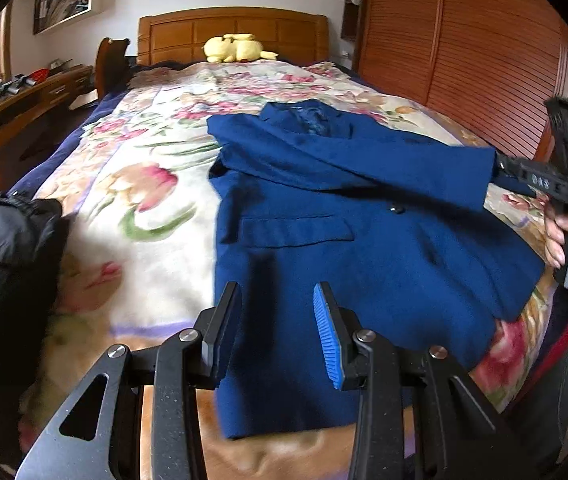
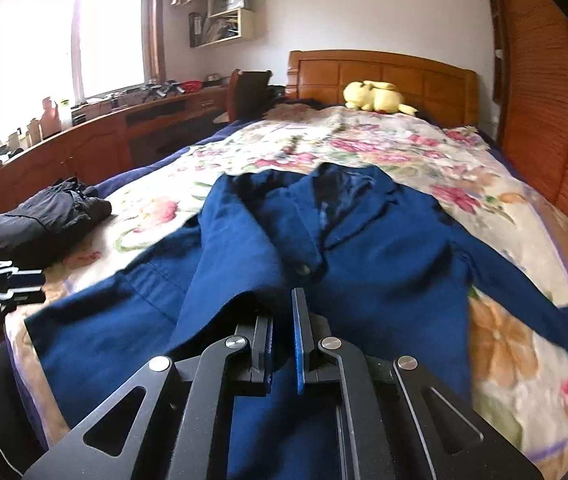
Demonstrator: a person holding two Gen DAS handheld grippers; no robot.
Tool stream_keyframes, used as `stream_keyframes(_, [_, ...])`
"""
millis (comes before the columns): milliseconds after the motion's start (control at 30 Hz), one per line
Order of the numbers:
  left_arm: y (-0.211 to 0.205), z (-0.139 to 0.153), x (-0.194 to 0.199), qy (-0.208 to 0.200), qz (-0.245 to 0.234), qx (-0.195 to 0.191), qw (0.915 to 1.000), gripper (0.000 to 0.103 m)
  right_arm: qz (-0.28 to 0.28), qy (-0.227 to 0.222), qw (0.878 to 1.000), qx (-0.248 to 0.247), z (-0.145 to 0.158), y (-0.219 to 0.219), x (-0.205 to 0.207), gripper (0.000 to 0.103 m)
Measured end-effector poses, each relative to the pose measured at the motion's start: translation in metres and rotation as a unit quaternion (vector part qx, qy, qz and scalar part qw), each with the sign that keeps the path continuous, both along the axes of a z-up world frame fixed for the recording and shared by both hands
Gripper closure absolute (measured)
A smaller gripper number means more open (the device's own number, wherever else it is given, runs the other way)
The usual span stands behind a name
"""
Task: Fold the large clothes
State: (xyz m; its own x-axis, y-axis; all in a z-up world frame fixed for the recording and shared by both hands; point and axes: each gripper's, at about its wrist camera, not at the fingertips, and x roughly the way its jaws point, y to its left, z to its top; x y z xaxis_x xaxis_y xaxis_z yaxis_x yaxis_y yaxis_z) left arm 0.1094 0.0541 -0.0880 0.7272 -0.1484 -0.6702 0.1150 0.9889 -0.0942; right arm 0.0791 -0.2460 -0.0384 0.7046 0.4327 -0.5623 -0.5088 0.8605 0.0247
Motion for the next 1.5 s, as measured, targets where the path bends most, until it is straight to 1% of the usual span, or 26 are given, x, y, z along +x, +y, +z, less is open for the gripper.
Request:
stream_keyframes(100, [-0.013, 0.001, 0.010, -0.002, -0.012, -0.002, 0.9999, 0.065, -0.031, 0.010, 0.999, -0.027, -0.009, -0.013, -0.002, 0.096])
stream_keyframes(133, [-0.017, 0.001, 0.013, -0.003, -0.016, -0.002, 0.9999, 0.065, -0.042, 0.022, 0.998, -0.032, -0.015, -0.020, -0.002, 0.096])
stream_keyframes(200, [-0.025, 0.002, 0.022, -0.004, -0.023, -0.003, 0.9997, 0.065, -0.055, 0.049, 0.997, -0.033, -0.026, -0.029, -0.001, 0.096])
stream_keyframes(300, [-0.035, 0.003, 0.031, -0.009, -0.031, -0.007, 0.9995, 0.065, -0.075, 0.067, 0.994, -0.035, -0.040, -0.041, -0.004, 0.096])
stream_keyframes(400, [-0.043, 0.005, 0.037, -0.011, -0.037, -0.012, 0.9992, 0.065, -0.077, 0.080, 0.994, -0.025, -0.045, -0.048, -0.010, 0.096])
stream_keyframes(600, [-0.056, 0.006, 0.041, -0.014, -0.046, -0.003, 0.9988, 0.065, -0.054, 0.064, 0.996, -0.035, -0.032, -0.030, -0.007, 0.095])
stream_keyframes(633, [-0.057, 0.005, 0.041, -0.014, -0.047, -0.004, 0.9988, 0.065, -0.050, 0.062, 0.996, -0.037, -0.034, -0.028, -0.005, 0.092])
stream_keyframes(667, [-0.058, 0.005, 0.041, -0.014, -0.048, -0.005, 0.9988, 0.065, -0.050, 0.061, 0.996, -0.041, -0.035, -0.023, -0.004, 0.083])
stream_keyframes(700, [-0.060, 0.005, 0.041, -0.014, -0.049, -0.006, 0.9987, 0.065, -0.048, 0.062, 0.996, -0.043, -0.036, -0.018, -0.003, 0.076])
stream_keyframes(733, [-0.061, 0.005, 0.042, -0.015, -0.050, -0.006, 0.9986, 0.065, -0.044, 0.065, 0.996, -0.043, -0.039, -0.014, -0.002, 0.063])
stream_keyframes(767, [-0.063, 0.005, 0.041, -0.015, -0.051, -0.005, 0.9986, 0.065, -0.040, 0.070, 0.996, -0.042, -0.042, -0.009, 0.000, 0.056])
stream_keyframes(867, [-0.072, 0.003, 0.041, -0.017, -0.057, 0.005, 0.9982, 0.065, -0.018, 0.098, 0.994, -0.045, -0.055, 0.003, 0.007, 0.056])
stream_keyframes(1000, [-0.081, -0.004, 0.039, -0.010, -0.070, -0.002, 0.9975, 0.065, -0.001, 0.114, 0.992, -0.058, -0.068, 0.015, 0.013, 0.056])
stream_keyframes(1200, [-0.090, -0.004, 0.036, -0.007, -0.078, -0.005, 0.9969, 0.065, 0.014, 0.123, 0.991, -0.056, -0.069, 0.019, 0.019, 0.056])
stream_keyframes(1367, [-0.095, -0.001, 0.034, -0.011, -0.077, 0.001, 0.9970, 0.065, 0.029, 0.121, 0.990, -0.060, -0.066, 0.024, 0.012, 0.056])
stream_keyframes(1433, [-0.097, 0.000, 0.034, -0.012, -0.076, 0.005, 0.9970, 0.065, 0.035, 0.124, 0.989, -0.069, -0.068, 0.027, 0.013, 0.056])
stream_keyframes(1500, [-0.098, 0.001, 0.033, -0.013, -0.077, 0.004, 0.9969, 0.065, 0.032, 0.128, 0.986, -0.101, -0.076, 0.033, 0.017, 0.056])
